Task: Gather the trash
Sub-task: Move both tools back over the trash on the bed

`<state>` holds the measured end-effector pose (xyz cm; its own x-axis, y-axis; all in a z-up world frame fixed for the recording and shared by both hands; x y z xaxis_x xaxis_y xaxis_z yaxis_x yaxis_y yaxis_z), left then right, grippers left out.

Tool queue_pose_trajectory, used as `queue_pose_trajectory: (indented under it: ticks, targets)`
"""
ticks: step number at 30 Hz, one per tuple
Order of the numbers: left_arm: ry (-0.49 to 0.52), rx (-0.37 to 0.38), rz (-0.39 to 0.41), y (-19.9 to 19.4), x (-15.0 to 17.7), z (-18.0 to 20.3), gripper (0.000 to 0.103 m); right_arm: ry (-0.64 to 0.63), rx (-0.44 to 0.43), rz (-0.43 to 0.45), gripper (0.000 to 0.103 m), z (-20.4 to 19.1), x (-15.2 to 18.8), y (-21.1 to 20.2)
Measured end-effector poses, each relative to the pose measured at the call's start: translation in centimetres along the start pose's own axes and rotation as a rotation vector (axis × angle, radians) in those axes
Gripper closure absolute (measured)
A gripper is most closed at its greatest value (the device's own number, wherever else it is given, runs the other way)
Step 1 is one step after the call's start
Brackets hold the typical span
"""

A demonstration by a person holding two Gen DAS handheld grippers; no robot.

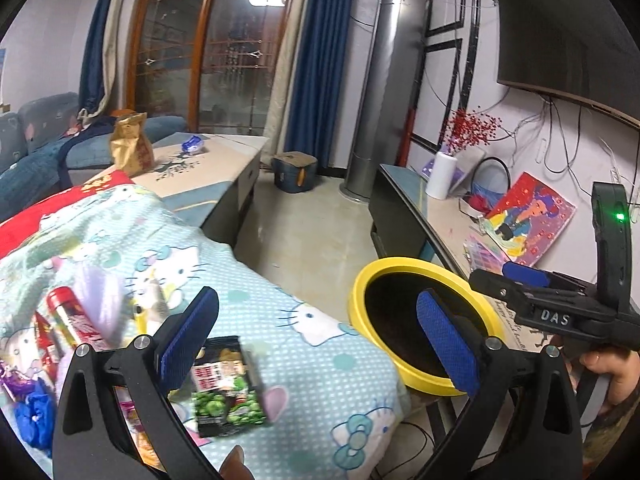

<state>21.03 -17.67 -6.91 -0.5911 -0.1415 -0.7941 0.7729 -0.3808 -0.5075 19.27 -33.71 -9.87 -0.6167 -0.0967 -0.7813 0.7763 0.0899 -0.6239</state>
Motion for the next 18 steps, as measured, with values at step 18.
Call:
queue_pose_trajectory:
  ticks: [18]
  targets:
    - [-0.056, -0.074, 0.087, -3.3, -2.2, -4.8, 0.007, -0.133, -0.109, 0.045, 0.026, -8.0, -1.2, -1.1]
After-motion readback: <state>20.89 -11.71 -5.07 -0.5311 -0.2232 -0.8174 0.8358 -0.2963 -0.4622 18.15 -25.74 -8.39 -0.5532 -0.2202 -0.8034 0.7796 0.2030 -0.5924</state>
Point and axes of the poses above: each gripper's, at about its wrist camera, not at the fingertips, and y roughly the way its jaws point, z to its right, x to its underside, the point moved 9 cm from there along y, roughly the way its jaws point, and after that the axes turned 14 degrees about -y, right-handed, at the moved point
